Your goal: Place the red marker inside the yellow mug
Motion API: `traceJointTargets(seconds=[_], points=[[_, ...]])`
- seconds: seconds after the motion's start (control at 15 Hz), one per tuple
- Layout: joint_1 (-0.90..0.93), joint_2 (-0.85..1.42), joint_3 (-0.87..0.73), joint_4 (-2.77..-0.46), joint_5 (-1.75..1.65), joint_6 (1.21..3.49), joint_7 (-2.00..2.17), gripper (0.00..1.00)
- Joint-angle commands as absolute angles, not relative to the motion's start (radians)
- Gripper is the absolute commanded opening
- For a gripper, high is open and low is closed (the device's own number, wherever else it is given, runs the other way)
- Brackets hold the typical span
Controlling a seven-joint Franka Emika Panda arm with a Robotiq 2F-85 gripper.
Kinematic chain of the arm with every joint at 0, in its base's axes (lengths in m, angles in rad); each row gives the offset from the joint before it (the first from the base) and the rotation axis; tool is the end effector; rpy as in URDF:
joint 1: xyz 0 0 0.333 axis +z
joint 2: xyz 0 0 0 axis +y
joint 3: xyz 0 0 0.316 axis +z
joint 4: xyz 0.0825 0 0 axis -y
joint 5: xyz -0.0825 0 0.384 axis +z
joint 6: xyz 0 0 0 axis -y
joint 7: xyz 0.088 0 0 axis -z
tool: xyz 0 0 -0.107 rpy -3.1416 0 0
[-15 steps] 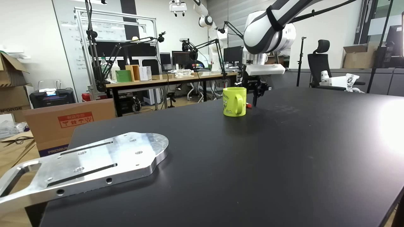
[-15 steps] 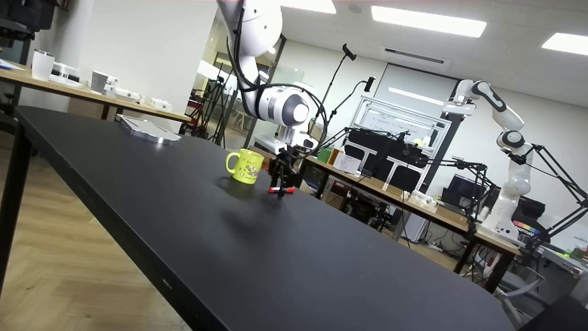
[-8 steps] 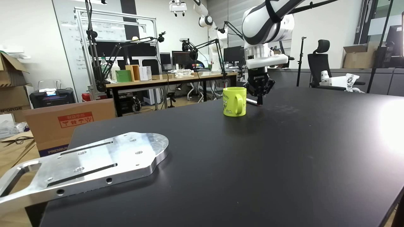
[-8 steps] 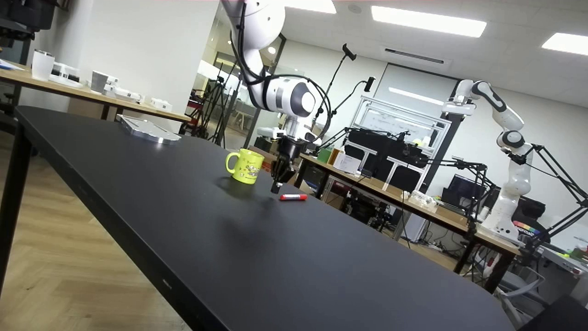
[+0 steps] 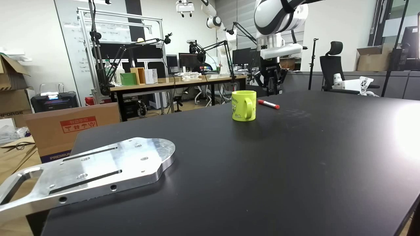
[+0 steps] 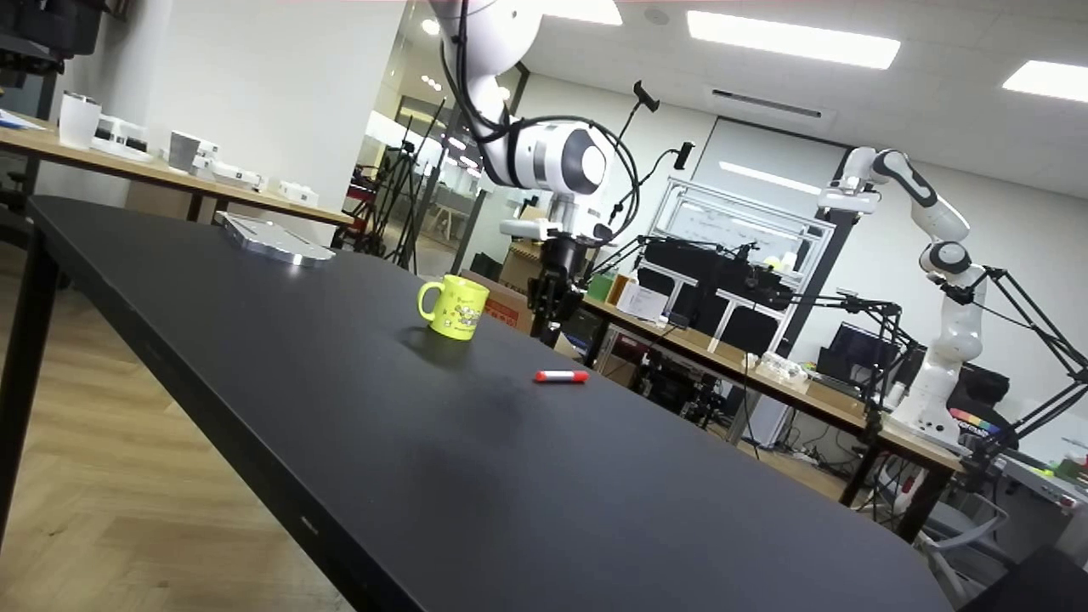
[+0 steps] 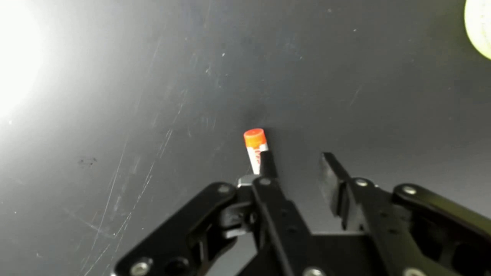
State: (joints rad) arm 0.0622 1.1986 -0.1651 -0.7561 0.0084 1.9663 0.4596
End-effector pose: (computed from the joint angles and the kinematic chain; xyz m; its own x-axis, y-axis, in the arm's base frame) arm 0.8012 -0.0182 0.2030 0.8955 -0.4380 0.0793 -0.4448 -0.8871 0.1230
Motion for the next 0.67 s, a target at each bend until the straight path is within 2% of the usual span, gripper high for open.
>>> traceJointTargets(seconds=[0.0,0.33,0.6], points=[[0.005,1.221,-0.149,-0.716,0.009,1.968,0.303,0.66],[-0.059,1.246,-0.155,-0.712,0.016,1.973,0.192,0.98],[-0.085,1.269,-0.122,-0.723,0.05,2.051,0.147,1.0]])
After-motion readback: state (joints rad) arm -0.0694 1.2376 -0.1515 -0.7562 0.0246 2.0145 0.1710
